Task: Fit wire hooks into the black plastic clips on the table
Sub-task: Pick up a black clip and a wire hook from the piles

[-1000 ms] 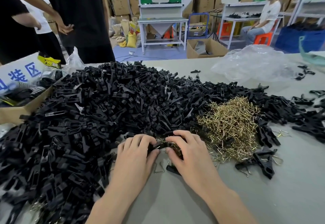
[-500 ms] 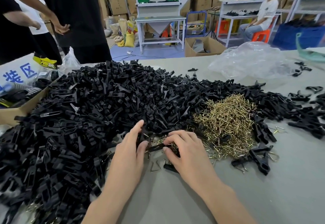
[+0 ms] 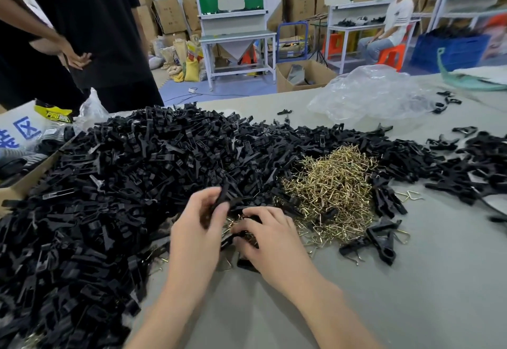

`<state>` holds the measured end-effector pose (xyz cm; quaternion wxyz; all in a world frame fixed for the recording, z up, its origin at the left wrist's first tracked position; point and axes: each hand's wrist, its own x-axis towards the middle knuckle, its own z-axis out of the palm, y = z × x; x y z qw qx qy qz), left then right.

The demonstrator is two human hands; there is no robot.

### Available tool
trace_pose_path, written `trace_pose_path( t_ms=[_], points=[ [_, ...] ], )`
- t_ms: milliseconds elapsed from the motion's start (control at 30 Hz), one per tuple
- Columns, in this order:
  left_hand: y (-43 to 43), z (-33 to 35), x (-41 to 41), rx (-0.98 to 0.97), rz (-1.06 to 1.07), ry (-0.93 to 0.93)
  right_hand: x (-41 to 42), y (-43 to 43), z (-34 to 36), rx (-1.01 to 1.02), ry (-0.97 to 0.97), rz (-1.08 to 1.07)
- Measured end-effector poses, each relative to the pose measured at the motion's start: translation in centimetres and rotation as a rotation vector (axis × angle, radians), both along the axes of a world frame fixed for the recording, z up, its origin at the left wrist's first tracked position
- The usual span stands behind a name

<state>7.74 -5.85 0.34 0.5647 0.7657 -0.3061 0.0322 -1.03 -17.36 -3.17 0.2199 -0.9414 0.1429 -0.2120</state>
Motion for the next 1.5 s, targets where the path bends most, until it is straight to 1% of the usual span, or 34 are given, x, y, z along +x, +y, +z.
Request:
trace_pose_path(
  t_ms=[67, 100, 167, 200, 233, 267, 333, 400, 467, 533, 600, 700, 767, 833, 867, 900, 967, 1067, 1133, 1200, 1267, 1367, 1500],
  points=[
    [-4.3, 3.4, -1.5, -0.036, -0.12, 0.083, -0.2, -0.1, 0.2, -0.022, 0.025, 0.014],
    [-7.0, 5.3, -2.3, -0.047, -0.221, 0.138, -0.3, -0.1, 0.2, -0.02, 0.03, 0.008],
    [-12.5, 9.1, -3.9, -0.078, -0.443, 0.335, -0.4, -0.3, 0.1, 0.003, 0.093, -0.036],
    [-14.6, 10.8, -4.6, -0.093, -0.513, 0.411, -0.5, -0.4, -0.1, 0.0, 0.135, -0.061],
    [-16.3, 12.0, -4.9, -0.1, -0.539, 0.436, -0.6, -0.4, -0.2, -0.014, 0.162, -0.074],
    [-17.6, 12.8, -5.0, -0.098, -0.521, 0.421, -0.6, -0.5, -0.2, -0.029, 0.168, -0.068],
    [-18.0, 12.8, -4.3, -0.057, -0.491, 0.312, -0.6, -0.4, -0.1, -0.023, 0.098, -0.013],
    [-15.3, 11.1, -2.2, 0.062, -0.432, 0.094, -0.6, -0.3, 0.3, 0.029, -0.005, 0.035],
    [-11.7, 8.5, 0.6, 0.241, -0.36, -0.126, -0.6, -0.1, 0.5, 0.028, -0.042, 0.046],
    [-8.6, 6.2, 2.8, 0.479, -0.361, -0.291, -0.5, -0.1, 0.3, -0.004, -0.063, 0.045],
    [-7.3, 4.9, 4.0, 0.683, -0.449, -0.385, -0.5, 0.0, 0.4, -0.045, -0.09, 0.037],
    [-8.2, 4.6, 4.4, 0.824, -0.573, -0.448, -1.0, -0.1, 0.7, -0.03, -0.14, 0.032],
    [-9.6, 4.8, 4.3, 0.919, -0.613, -0.473, -1.5, -0.5, 0.9, 0.068, -0.144, 0.017],
    [-10.4, 4.7, 4.0, 1.021, -0.584, -0.575, -2.2, -1.0, 1.3, 0.229, -0.149, -0.008],
    [-10.5, 4.5, 3.8, 1.035, -0.56, -0.619, -2.5, -1.3, 1.5, 0.328, -0.175, -0.011],
    [-10.3, 4.2, 3.7, 1.018, -0.538, -0.632, -2.8, -1.7, 1.7, 0.423, -0.209, -0.01],
    [-9.3, 3.7, 3.7, 0.909, -0.496, -0.594, -3.1, -2.1, 2.2, 0.555, -0.276, -0.025],
    [-6.8, 3.3, 4.0, 0.637, -0.357, -0.467, -2.9, -2.6, 3.0, 0.77, -0.355, -0.068],
    [-4.2, 2.8, 3.7, 0.368, -0.228, -0.296, -2.7, -2.8, 3.3, 0.897, -0.383, -0.073],
    [-1.6, 2.0, 2.6, 0.095, -0.114, -0.074, -2.7, -2.8, 3.5, 0.956, -0.381, -0.059],
    [0.4, 0.9, 1.4, -0.102, -0.079, 0.109, -2.7, -2.7, 3.4, 1.004, -0.374, -0.053],
    [1.5, -0.1, -0.1, -0.211, -0.105, 0.291, -2.5, -2.6, 3.4, 1.074, -0.357, -0.039],
    [1.2, -0.5, -0.8, -0.265, -0.142, 0.391, -2.4, -2.2, 3.2, 1.102, -0.346, 0.003]
  ],
)
